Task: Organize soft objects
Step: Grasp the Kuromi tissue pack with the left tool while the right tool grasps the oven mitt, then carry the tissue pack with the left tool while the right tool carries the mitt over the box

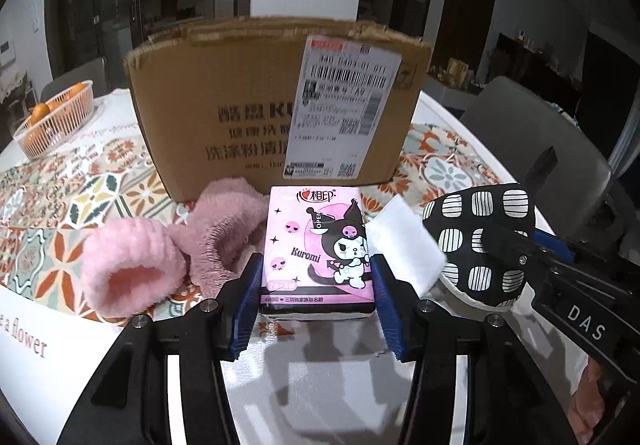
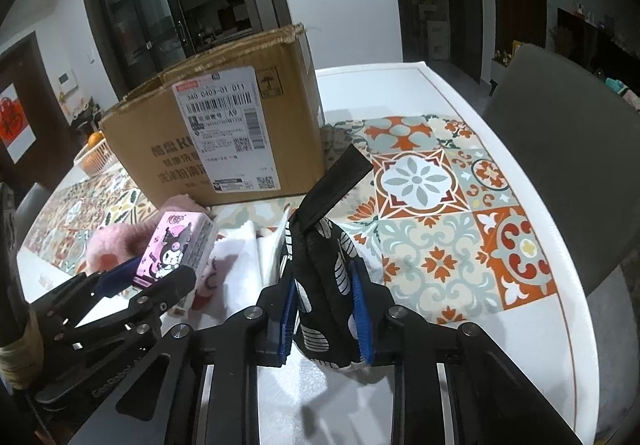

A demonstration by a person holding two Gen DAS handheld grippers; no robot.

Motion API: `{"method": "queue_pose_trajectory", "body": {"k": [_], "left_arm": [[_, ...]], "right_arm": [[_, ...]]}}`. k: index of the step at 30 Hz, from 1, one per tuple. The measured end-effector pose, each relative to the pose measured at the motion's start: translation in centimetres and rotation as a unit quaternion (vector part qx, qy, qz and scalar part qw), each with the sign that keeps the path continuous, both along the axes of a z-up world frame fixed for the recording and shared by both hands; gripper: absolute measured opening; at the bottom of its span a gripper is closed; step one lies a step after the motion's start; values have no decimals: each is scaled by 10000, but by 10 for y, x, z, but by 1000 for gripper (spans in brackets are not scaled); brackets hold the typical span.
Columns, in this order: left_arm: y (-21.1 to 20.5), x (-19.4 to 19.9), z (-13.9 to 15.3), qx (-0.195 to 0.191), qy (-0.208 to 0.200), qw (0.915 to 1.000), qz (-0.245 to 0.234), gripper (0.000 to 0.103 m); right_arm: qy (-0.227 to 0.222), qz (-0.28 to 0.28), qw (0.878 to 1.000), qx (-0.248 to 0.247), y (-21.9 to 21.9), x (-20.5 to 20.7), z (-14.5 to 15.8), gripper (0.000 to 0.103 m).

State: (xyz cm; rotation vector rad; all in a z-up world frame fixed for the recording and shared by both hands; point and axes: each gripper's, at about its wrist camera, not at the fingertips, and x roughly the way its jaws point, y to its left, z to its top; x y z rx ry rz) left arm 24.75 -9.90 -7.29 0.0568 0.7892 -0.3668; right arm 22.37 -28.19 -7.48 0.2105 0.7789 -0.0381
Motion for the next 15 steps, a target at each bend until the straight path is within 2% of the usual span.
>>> {"method": "queue_pose_trajectory", "body": {"k": [15], "left_arm": [[23,-35,53,-29,-600,9981,137,52]], "right_arm": [[-601,51,9979,-227,20,-34,51,27]]}}
